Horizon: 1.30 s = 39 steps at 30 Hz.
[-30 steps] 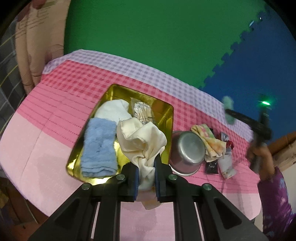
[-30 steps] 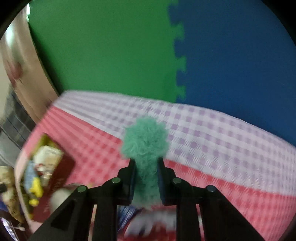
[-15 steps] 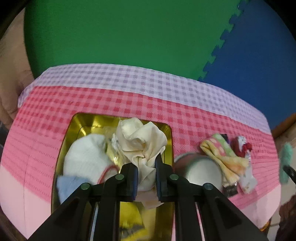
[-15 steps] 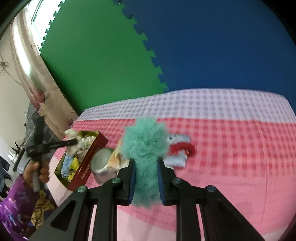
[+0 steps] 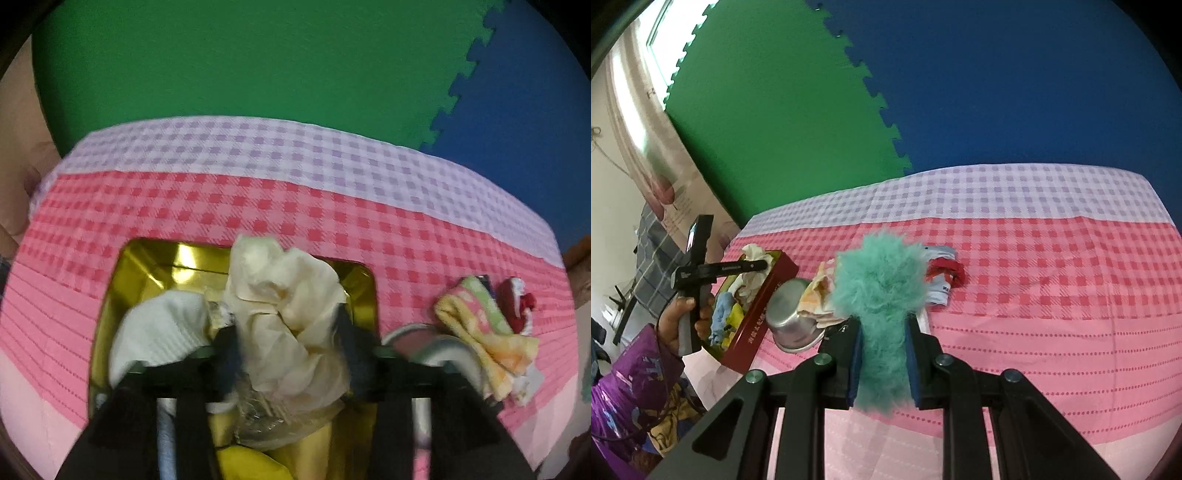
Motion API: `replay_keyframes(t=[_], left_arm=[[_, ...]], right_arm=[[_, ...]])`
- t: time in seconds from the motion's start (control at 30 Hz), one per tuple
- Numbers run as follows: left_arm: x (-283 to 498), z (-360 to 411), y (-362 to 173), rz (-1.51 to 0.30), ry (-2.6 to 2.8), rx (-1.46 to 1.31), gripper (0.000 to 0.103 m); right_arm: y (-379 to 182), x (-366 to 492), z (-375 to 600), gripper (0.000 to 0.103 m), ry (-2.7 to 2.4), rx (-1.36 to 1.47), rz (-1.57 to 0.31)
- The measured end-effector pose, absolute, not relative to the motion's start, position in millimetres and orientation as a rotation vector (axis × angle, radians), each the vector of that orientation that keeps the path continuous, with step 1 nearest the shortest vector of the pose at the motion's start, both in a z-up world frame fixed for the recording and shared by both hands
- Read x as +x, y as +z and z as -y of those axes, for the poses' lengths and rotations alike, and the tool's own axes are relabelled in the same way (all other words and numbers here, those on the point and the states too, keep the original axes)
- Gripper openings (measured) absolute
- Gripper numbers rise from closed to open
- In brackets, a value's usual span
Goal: Organize soft objects
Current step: 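Release the cream scrunchie into the tin with the left tool while the right tool lifts the green scrunchie, then carry the green fuzzy scrunchie into the red tin and open the right tool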
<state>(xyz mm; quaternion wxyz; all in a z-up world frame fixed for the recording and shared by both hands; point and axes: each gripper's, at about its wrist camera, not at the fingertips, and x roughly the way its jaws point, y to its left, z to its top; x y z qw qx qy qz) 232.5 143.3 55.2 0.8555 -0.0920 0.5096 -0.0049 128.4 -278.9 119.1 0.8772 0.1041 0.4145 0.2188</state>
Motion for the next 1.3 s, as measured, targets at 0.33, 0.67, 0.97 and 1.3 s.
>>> replay_keyframes(t=[0.33, 0.67, 0.97, 1.3], left_arm=[[165.1, -147.1, 105.9, -0.903, 0.093, -0.213, 0.085], [15.8, -135.0, 120.7, -0.802, 0.35, -0.044, 0.097], [-36.6, -145.3, 92.6, -0.792, 0.439, -0.01, 0.101], [-37.6, -159.3, 83.7, -0.812, 0.411, -0.047, 0.101]], right_arm=[[125.8, 117.8, 251.7, 0.02, 0.534, 0.231, -0.869], [140.6, 115.0, 133.0, 0.021, 0.819, 0.172, -0.882], [118.4, 141.4, 11.7, 0.021, 0.921, 0.084, -0.962], [92.0, 194.3, -81.8, 0.021, 0.836, -0.091, -0.989]])
